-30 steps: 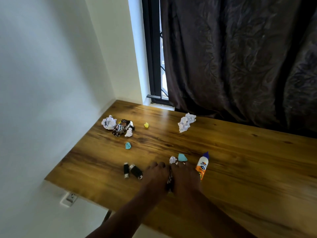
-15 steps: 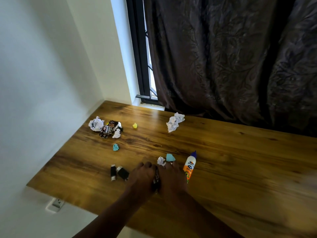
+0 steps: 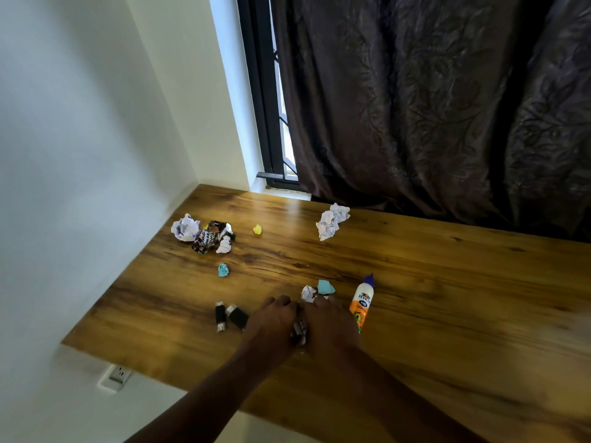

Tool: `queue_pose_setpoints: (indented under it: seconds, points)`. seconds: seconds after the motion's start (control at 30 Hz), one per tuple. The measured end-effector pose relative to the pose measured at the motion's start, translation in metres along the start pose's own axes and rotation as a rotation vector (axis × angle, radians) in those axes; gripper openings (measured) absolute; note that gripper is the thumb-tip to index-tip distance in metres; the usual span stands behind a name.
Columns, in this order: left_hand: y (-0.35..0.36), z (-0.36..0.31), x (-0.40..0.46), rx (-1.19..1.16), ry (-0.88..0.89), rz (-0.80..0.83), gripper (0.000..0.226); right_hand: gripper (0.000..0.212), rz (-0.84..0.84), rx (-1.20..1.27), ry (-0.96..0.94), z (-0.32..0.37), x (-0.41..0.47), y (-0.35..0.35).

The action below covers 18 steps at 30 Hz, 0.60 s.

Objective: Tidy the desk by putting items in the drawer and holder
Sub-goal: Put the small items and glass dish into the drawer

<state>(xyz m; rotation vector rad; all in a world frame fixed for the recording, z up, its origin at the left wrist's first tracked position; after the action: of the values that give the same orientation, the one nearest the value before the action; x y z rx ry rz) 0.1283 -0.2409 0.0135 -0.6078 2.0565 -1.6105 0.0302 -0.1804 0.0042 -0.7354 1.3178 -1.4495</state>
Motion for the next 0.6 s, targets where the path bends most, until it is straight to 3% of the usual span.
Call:
queue_pose_setpoints:
  seconds: [0.17, 0.37, 0.6]
  points:
    - [0.002, 0.008, -0.006, -0.033, 0.072, -0.055, 0.047, 0.038, -0.044, 0.046, 0.022, 0.001, -0.007, -0.005]
    - [-0.006, 0.020, -0.010, -0.057, 0.171, -0.053, 0.045, 0.058, -0.005, -0.001, 0.115, 0.011, -0.009, -0.004]
    - [-0.017, 0.064, -0.035, -0.059, 0.258, -0.061, 0.039, 0.038, -0.025, 0.027, 0.136, 0.053, -0.016, 0.006]
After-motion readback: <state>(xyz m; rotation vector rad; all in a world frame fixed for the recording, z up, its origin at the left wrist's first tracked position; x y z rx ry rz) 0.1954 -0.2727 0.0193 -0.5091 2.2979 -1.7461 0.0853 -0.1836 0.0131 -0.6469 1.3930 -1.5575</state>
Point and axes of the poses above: each hand's wrist, its own x-axis towards the middle knuckle, its own y-axis out of the palm, z = x × y, the point moved 5 cm from there along x, towards the middle knuckle, and after that the axes turned 4 degrees about z, right-handed, at the moved point
